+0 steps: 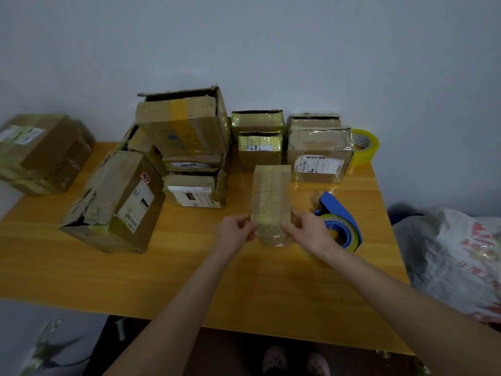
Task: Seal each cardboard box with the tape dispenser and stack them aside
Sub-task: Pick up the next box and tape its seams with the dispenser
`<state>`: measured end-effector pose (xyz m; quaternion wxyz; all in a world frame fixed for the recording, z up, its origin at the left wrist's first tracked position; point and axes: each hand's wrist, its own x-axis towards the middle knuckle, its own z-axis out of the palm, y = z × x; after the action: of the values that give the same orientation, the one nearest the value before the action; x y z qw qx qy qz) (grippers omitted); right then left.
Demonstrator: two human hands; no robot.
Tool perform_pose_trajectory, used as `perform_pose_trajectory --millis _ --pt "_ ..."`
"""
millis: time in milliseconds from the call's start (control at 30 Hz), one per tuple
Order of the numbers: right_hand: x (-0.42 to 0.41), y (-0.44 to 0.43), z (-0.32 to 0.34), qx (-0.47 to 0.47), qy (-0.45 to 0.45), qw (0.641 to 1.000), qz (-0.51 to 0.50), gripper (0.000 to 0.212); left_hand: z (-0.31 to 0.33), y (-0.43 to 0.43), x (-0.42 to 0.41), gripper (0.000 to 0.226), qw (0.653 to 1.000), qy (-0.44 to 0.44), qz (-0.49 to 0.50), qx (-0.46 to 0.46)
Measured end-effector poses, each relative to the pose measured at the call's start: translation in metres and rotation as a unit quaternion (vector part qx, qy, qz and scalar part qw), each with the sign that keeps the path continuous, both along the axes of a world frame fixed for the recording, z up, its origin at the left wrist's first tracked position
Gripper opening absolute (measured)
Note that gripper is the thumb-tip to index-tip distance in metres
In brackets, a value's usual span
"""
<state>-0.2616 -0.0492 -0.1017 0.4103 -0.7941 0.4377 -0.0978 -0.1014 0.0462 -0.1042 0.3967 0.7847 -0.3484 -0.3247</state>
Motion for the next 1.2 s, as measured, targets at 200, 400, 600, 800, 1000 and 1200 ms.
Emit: perform_pose_trajectory --millis 200,400,600,800,1000,1200 --pt "0.001 0.001 -0.006 -0.039 0.006 0.999 -0.019 0.037 -0.003 0.001 -0.001 0.019 1.0 0.002 0.002 -0.023" --pt "0.006 0.002 -0.012 -0.097 0.056 0.993 -0.041 0.044 -0.012 0.001 0.004 0.025 0.986 -0.16 -0.045 0.01" --pt "0.01 -0.004 -0.013 -0.139 0.152 0.978 -0.045 0.053 -0.018 -0.001 0.0 0.037 0.962 -0.262 -0.071 0.04" --pt "0.01 -0.008 -0.009 -0.142 0.133 0.981 -0.01 0.087 -0.018 -0.005 -0.003 0.061 0.954 -0.279 -0.102 0.047" --pt "0.012 -0.019 -0.006 -0.151 0.147 0.975 0.072 0.095 -0.011 -0.021 -0.003 0.105 0.957 -0.21 -0.185 0.08" --pt "0.004 -0.026 -0.011 -0.108 0.117 0.983 0.096 0.081 -0.012 -0.016 -0.007 0.095 0.957 -0.193 -0.199 0.091"
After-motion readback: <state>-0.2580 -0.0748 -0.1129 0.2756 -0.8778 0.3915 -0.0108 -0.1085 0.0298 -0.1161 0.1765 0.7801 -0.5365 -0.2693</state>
